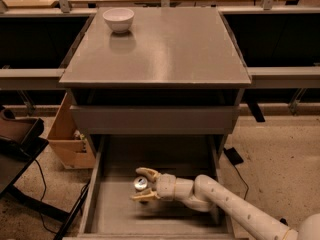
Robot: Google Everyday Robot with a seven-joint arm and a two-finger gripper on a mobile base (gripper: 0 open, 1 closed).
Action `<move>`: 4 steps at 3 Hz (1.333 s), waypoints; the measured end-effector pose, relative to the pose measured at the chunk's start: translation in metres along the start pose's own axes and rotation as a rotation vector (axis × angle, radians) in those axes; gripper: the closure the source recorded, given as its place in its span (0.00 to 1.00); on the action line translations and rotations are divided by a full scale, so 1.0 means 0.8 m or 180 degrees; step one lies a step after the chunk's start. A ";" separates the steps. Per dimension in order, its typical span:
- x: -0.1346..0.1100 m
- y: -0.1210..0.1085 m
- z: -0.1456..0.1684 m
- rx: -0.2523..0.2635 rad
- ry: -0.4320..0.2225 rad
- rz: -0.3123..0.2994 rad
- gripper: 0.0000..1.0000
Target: Place redbull can into middle drawer
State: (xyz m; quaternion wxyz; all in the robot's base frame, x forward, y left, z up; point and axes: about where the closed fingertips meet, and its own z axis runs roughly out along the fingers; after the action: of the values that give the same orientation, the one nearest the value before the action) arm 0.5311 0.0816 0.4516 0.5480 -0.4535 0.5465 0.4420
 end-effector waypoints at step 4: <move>-0.079 -0.002 -0.038 -0.0045 0.0219 -0.0193 0.00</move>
Offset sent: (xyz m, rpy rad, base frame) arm 0.0000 0.0000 0.0000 0.0000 0.0000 0.0000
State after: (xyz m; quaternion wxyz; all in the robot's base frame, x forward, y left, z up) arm 0.5255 0.0521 0.5150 0.5389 -0.4886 0.5479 0.4132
